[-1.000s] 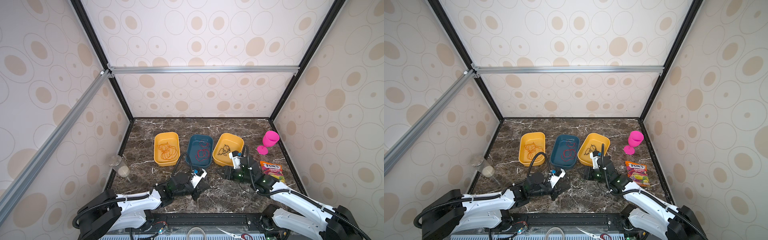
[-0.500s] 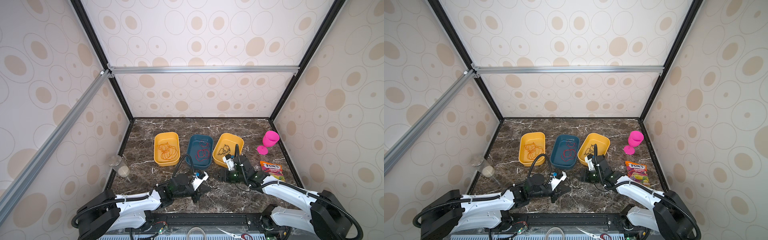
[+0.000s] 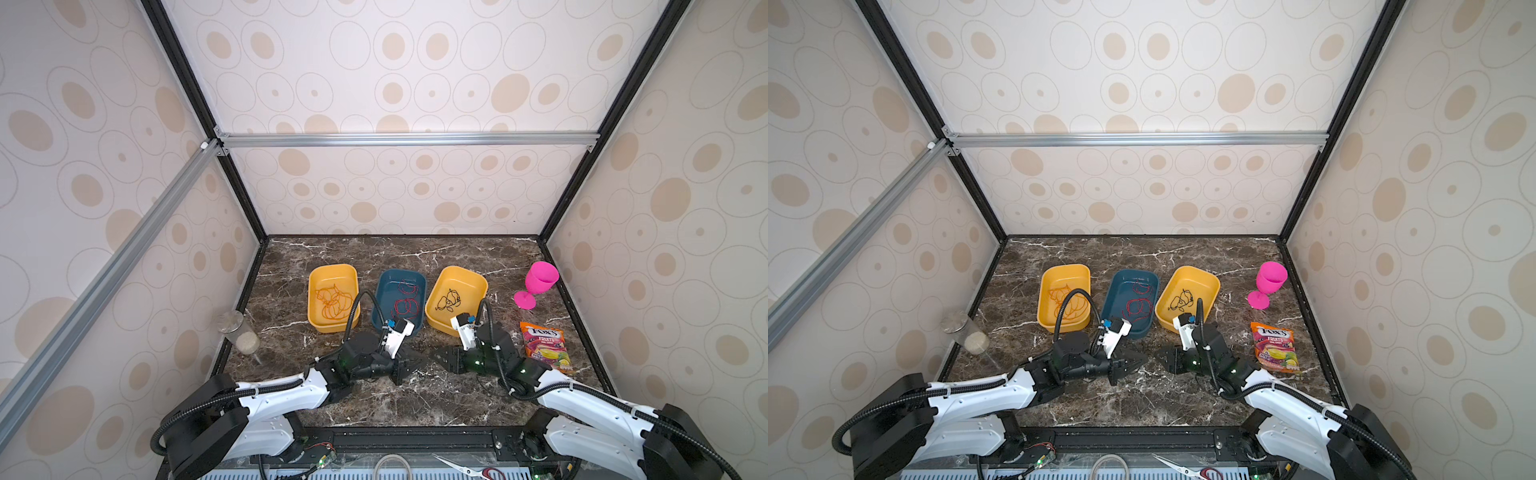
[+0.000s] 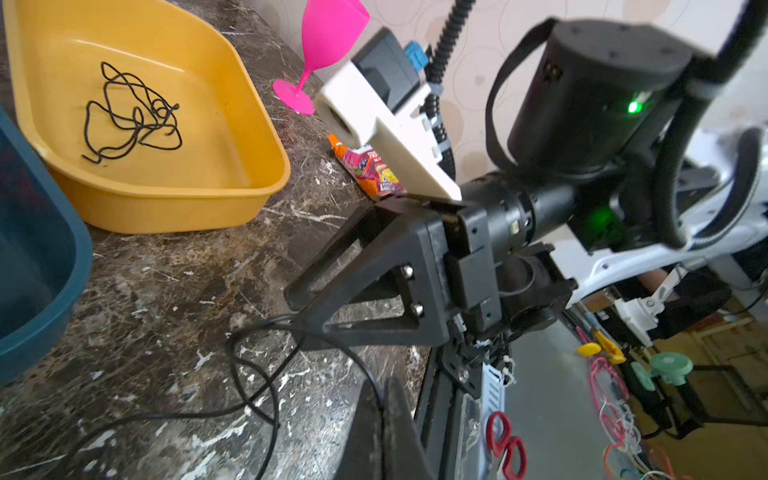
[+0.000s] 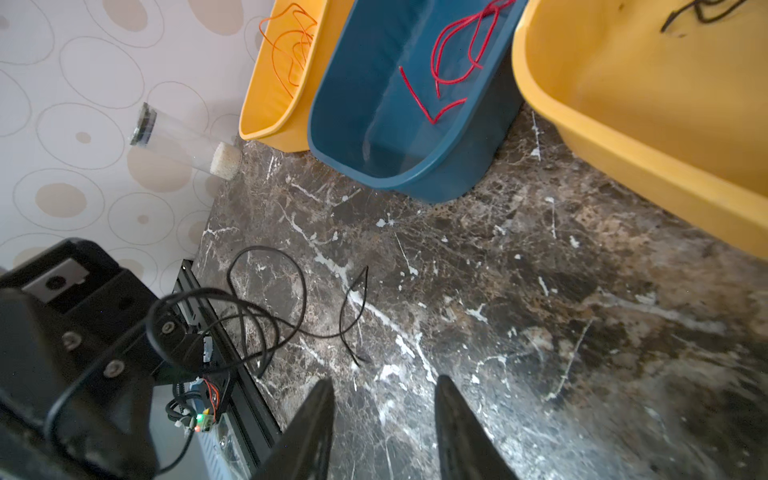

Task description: Untangle the cables

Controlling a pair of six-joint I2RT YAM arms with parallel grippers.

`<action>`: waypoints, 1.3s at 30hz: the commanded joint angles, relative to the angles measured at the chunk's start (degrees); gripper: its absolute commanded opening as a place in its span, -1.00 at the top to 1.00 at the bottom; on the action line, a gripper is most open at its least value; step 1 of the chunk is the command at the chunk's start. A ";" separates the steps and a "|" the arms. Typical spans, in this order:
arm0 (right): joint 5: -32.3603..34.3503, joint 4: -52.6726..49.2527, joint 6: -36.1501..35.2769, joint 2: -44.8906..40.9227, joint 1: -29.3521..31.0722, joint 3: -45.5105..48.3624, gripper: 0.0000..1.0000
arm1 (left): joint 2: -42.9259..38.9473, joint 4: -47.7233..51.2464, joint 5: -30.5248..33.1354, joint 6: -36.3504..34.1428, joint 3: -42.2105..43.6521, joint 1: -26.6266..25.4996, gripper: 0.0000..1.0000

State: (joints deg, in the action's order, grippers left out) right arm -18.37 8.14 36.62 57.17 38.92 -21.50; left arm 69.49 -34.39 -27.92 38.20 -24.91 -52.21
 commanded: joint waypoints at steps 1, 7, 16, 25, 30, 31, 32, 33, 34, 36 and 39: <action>-0.73 6.69 -2.03 0.33 1.10 0.76 0.08 | -0.05 -3.34 -2.01 7.61 -2.91 0.88 1.00; -2.76 14.28 -1.97 2.27 2.45 0.63 -0.01 | -1.76 -3.58 -1.24 10.60 -3.48 1.38 1.00; -3.91 22.27 -1.56 8.28 3.39 -0.84 -0.02 | -2.27 -9.45 -2.58 14.84 -2.51 1.59 1.00; -7.71 26.04 -1.90 8.86 3.89 -1.92 -0.02 | -2.78 -8.34 -1.46 14.21 -1.90 1.89 1.00; -8.33 19.21 -4.92 7.36 4.28 -2.45 -0.04 | -3.32 -6.95 -1.33 13.48 -2.42 2.46 1.00; -8.73 18.94 -5.15 6.94 4.27 -1.89 -0.04 | -3.31 -6.92 -1.28 13.48 -2.46 2.54 1.00; -9.32 19.53 -5.18 6.36 4.24 -1.03 -0.05 | -3.31 -6.92 -1.32 13.47 -2.43 2.71 1.00; -10.00 20.48 -4.90 5.66 4.34 -0.07 -0.07 | -3.31 -6.92 -1.43 13.46 -2.43 2.79 1.00; -10.31 21.14 -4.63 5.12 4.38 0.68 -0.10 | -3.31 -7.05 -1.36 13.51 -2.34 2.94 1.00; -10.35 22.00 -4.25 3.73 4.33 2.07 -0.18 | -3.14 -7.97 -1.74 13.89 -2.01 3.01 1.00; -8.16 21.65 -4.45 2.28 4.33 2.43 -0.24 | -2.56 -9.98 -2.78 14.44 -1.60 2.99 1.00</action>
State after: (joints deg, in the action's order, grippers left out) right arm -27.03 28.62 32.88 61.01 42.78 -19.73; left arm 67.07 -40.84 -29.50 51.79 -26.17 -49.58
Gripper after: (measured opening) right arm 0.614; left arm 0.047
